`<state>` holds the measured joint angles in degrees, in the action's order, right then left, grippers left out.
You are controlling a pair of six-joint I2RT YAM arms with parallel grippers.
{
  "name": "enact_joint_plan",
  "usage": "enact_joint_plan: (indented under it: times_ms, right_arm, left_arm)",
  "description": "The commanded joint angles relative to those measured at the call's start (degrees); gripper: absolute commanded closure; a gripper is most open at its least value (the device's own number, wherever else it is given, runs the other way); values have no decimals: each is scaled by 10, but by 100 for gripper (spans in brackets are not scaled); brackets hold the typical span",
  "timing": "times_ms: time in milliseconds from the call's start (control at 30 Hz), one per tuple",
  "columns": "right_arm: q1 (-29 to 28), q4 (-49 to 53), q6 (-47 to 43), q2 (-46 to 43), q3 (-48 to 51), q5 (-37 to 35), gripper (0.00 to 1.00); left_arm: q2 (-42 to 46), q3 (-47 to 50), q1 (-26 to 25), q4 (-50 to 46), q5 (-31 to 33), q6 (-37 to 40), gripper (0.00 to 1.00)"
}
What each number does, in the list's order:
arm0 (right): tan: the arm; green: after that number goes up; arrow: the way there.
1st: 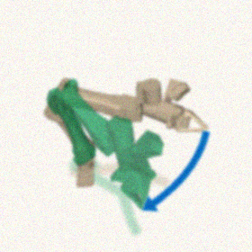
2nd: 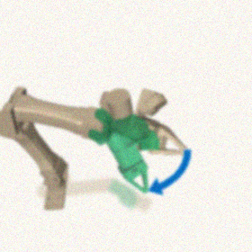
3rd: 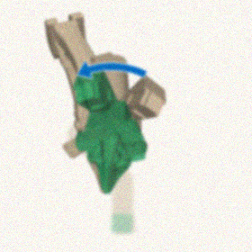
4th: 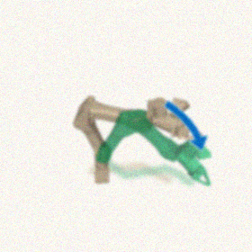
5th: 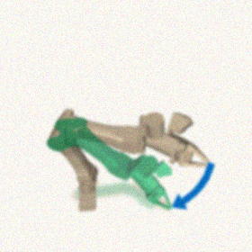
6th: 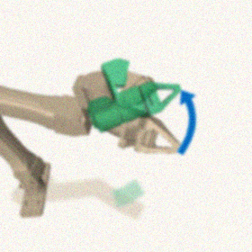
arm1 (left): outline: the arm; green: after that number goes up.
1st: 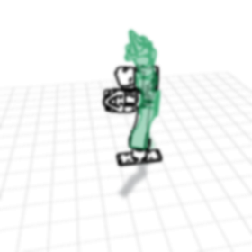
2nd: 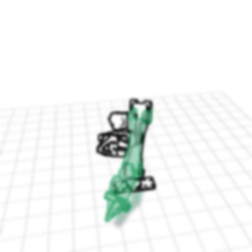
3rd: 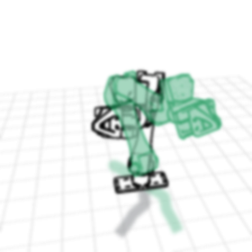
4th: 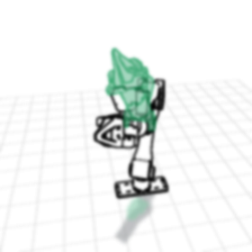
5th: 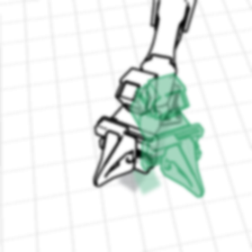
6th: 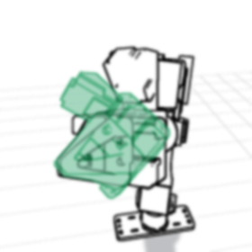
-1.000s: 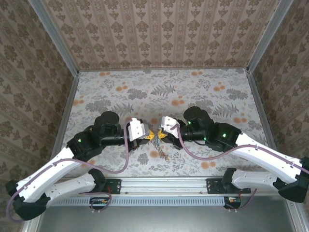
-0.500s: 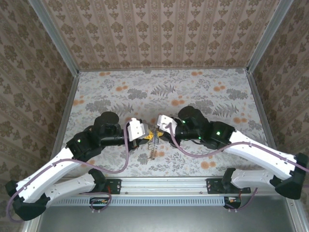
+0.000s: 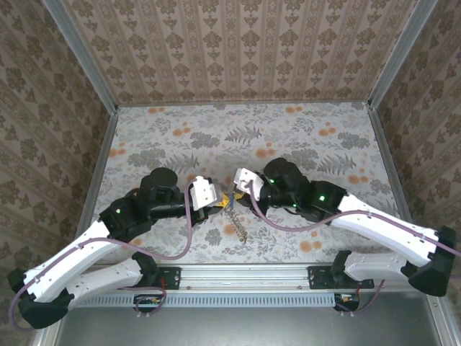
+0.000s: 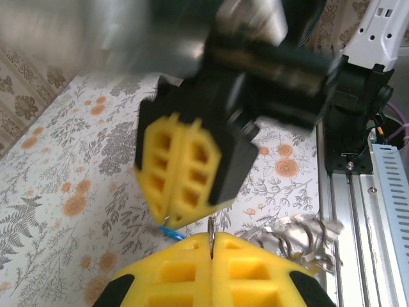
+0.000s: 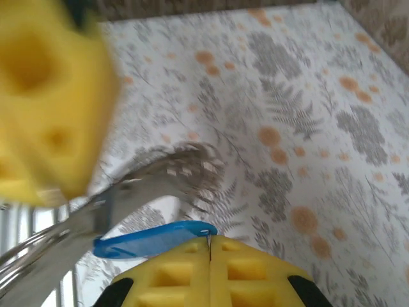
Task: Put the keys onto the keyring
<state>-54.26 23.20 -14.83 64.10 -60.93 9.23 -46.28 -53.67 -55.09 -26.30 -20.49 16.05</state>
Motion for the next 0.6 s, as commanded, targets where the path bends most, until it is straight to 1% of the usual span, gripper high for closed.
enact_joint_plan:
  times_ms: [0,100,233,400,433,467,500,567]
  right_arm:
    - [0,-71,3,-39,31,108,100]
    - [0,-75,1,-48,38,141,100]
    - [0,-68,-2,-48,37,158,100]
    - [3,-74,4,-58,47,154,100]
    - [4,-73,7,-58,48,146,100]
    - [7,-71,17,-54,47,116,100]
    - [17,-52,28,-41,37,76,100]
    - [48,10,39,-7,9,28,100]
  left_arm:
    - [3,6,2,32,13,-15,100]
    - [2,6,5,35,16,-18,100]
    - [1,5,7,35,25,-21,100]
    - [7,5,8,35,28,-23,100]
    - [9,6,8,33,30,-23,100]
    - [12,6,10,31,34,-23,100]
    - [15,7,11,29,38,-24,100]
    - [22,8,14,24,47,-26,100]
